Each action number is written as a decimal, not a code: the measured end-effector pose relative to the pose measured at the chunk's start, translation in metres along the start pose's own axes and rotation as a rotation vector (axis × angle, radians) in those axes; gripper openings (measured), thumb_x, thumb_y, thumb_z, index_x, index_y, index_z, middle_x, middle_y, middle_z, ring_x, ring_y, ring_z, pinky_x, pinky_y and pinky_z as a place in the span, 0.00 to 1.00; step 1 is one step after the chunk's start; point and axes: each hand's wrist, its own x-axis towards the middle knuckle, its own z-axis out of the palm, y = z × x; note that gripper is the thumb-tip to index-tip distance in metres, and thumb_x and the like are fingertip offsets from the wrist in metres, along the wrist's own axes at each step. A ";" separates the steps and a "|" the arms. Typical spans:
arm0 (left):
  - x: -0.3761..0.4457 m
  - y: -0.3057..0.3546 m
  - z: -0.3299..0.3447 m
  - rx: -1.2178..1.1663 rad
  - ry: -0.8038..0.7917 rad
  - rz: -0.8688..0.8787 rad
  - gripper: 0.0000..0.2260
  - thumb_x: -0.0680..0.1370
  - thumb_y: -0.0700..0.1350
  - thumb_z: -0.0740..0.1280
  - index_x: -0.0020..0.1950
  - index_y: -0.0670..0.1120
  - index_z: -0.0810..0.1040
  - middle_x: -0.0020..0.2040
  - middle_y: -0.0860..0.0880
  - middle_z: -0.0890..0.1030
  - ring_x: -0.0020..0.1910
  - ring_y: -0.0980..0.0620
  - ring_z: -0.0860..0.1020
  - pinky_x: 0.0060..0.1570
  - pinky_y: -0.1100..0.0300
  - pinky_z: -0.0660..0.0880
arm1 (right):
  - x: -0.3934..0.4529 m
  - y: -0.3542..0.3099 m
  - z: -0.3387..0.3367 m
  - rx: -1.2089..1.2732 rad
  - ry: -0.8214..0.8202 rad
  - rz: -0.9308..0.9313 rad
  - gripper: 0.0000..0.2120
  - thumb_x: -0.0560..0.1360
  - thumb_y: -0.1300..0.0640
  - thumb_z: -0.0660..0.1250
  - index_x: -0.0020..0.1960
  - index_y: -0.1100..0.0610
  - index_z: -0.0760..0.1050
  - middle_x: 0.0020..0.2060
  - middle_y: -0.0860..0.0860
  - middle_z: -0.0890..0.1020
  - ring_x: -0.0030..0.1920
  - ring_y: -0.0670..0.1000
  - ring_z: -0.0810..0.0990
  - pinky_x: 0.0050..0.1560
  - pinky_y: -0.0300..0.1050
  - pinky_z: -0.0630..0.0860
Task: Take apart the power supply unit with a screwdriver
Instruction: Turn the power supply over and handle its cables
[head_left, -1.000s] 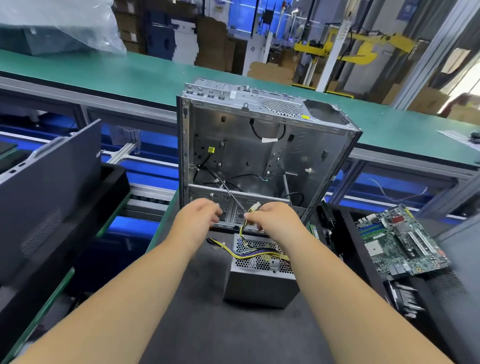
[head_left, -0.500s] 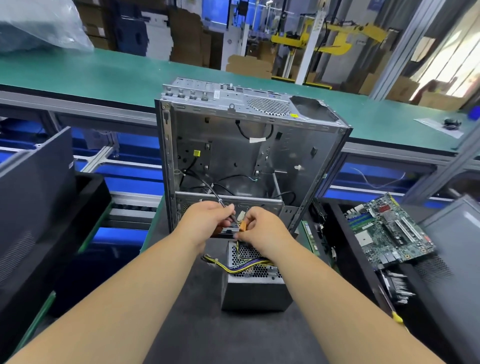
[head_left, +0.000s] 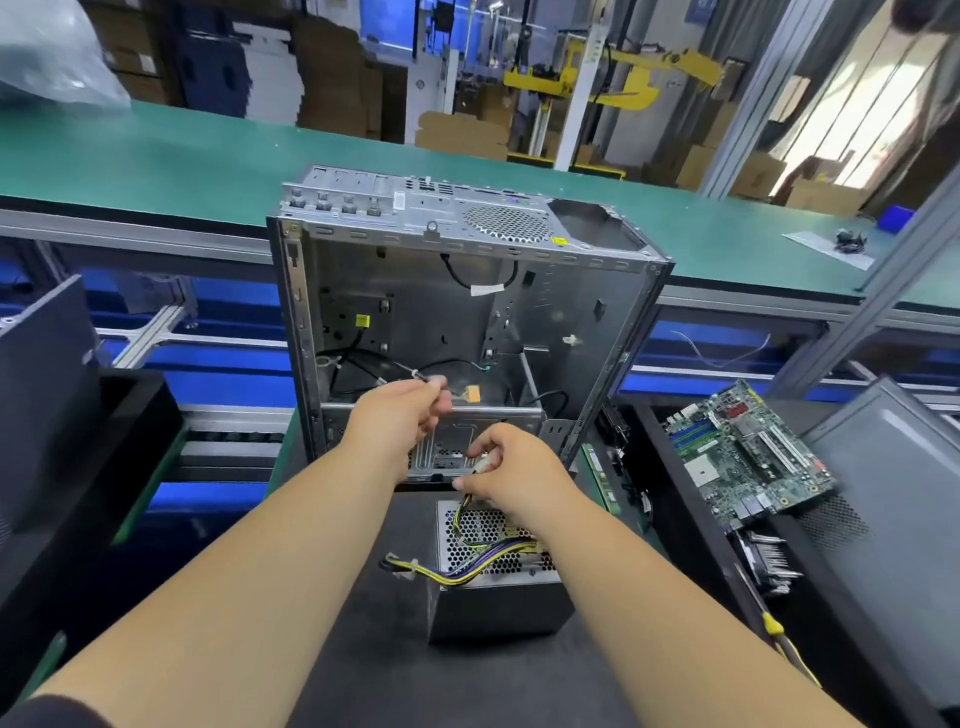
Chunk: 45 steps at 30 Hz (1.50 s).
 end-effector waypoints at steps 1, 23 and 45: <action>0.002 0.001 0.003 -0.050 -0.004 -0.020 0.07 0.79 0.43 0.68 0.52 0.41 0.82 0.42 0.48 0.86 0.44 0.52 0.82 0.44 0.64 0.76 | 0.000 0.001 -0.001 0.002 0.001 0.000 0.14 0.69 0.57 0.79 0.48 0.52 0.76 0.33 0.45 0.76 0.26 0.40 0.77 0.36 0.41 0.80; -0.008 0.018 0.004 -0.317 -0.103 -0.220 0.12 0.80 0.34 0.52 0.56 0.37 0.73 0.43 0.43 0.85 0.43 0.49 0.83 0.41 0.59 0.77 | -0.007 -0.015 -0.011 0.041 -0.204 0.075 0.17 0.69 0.68 0.74 0.54 0.55 0.78 0.47 0.57 0.85 0.44 0.52 0.83 0.49 0.46 0.80; 0.004 0.010 -0.008 0.851 0.149 0.473 0.12 0.76 0.41 0.63 0.57 0.52 0.76 0.53 0.51 0.78 0.48 0.53 0.76 0.47 0.62 0.73 | 0.052 -0.010 -0.008 -0.494 0.020 -0.049 0.25 0.75 0.54 0.65 0.71 0.51 0.69 0.67 0.54 0.63 0.66 0.58 0.59 0.63 0.50 0.62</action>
